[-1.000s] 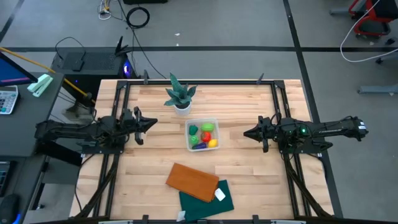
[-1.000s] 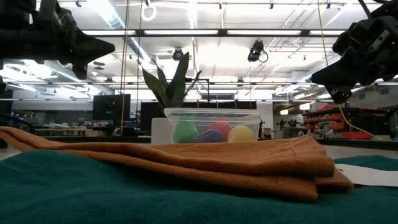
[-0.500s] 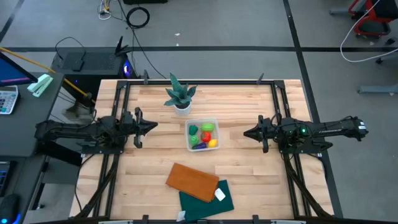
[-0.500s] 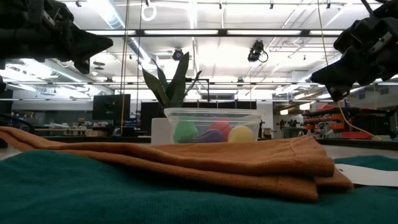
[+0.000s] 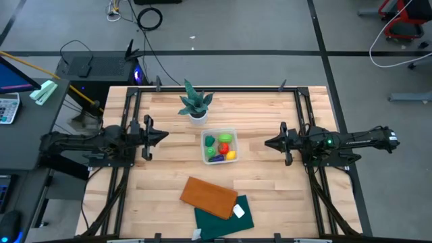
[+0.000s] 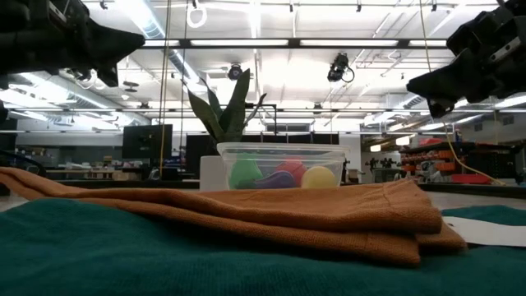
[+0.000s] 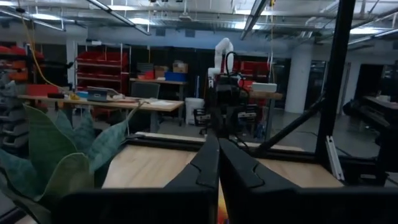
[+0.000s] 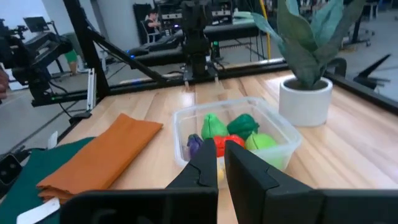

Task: Pick and placing Produce into tupperware
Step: Return to Home Position

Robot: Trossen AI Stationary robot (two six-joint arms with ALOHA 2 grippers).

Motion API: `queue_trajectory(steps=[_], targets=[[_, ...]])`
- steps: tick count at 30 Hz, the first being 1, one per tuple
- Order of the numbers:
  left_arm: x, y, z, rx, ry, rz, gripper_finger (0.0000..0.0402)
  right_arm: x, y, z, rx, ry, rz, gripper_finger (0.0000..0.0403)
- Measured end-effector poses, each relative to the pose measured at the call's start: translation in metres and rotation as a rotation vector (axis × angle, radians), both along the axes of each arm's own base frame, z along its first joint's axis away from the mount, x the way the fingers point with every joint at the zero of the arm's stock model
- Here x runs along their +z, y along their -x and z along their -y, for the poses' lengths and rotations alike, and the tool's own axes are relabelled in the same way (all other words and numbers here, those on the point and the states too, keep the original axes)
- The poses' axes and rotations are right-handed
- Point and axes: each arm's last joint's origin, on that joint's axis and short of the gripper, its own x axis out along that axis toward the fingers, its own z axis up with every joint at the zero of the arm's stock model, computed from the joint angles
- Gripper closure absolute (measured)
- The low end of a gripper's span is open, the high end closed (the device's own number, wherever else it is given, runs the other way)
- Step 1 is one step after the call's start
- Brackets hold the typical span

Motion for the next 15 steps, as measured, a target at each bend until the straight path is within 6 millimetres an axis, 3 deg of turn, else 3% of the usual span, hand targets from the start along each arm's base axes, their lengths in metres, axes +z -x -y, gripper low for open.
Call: queue_trajectory(steps=[15], targets=[[-0.009, -0.001, 0.003, -0.116, 0.052, -0.089, 0.0384, 0.003, 0.0, 0.0, 0.004, 0.064, 0.035, 0.0403]])
